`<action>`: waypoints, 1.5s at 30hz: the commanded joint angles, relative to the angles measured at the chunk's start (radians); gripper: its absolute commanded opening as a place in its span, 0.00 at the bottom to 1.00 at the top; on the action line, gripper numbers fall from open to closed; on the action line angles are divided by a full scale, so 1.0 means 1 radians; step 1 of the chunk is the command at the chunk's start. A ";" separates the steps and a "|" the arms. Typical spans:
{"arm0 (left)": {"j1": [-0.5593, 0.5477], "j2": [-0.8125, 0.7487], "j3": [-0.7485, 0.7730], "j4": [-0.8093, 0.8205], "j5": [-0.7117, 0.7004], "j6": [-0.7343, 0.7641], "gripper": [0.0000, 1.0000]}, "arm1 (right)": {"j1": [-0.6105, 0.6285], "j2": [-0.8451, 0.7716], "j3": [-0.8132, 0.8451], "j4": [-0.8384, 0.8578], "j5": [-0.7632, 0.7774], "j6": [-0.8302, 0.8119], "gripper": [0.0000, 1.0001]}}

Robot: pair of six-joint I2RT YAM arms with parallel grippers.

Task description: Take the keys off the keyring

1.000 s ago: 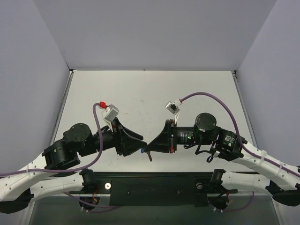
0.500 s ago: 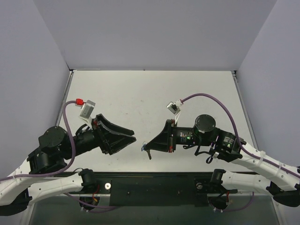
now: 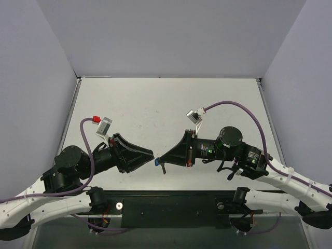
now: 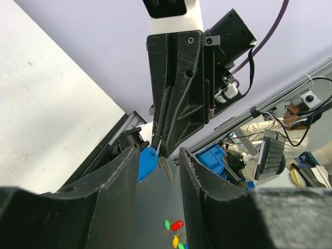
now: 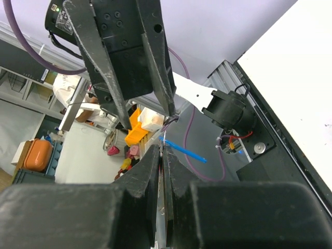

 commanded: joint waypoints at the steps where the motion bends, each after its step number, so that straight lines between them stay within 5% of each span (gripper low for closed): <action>1: -0.004 0.015 -0.001 0.133 0.003 -0.030 0.45 | 0.010 -0.011 -0.002 0.105 0.004 0.008 0.00; 17: -0.004 0.043 -0.041 0.197 0.020 -0.056 0.34 | 0.018 -0.005 0.004 0.119 0.010 0.002 0.00; 24: -0.004 0.052 -0.045 0.203 0.031 -0.062 0.15 | 0.018 -0.005 0.000 0.123 0.012 0.000 0.00; 31: -0.005 0.068 -0.044 0.219 0.064 -0.071 0.11 | 0.018 -0.005 0.003 0.123 0.020 -0.006 0.00; 33: -0.004 0.071 -0.042 0.219 0.072 -0.073 0.00 | 0.019 -0.004 0.001 0.123 0.020 -0.006 0.00; 39: -0.005 0.068 -0.037 0.219 0.057 -0.070 0.00 | 0.019 0.002 -0.012 0.130 0.035 0.014 0.00; 45: -0.005 0.064 -0.021 0.216 0.041 -0.053 0.00 | 0.019 0.016 -0.028 0.154 0.027 0.042 0.27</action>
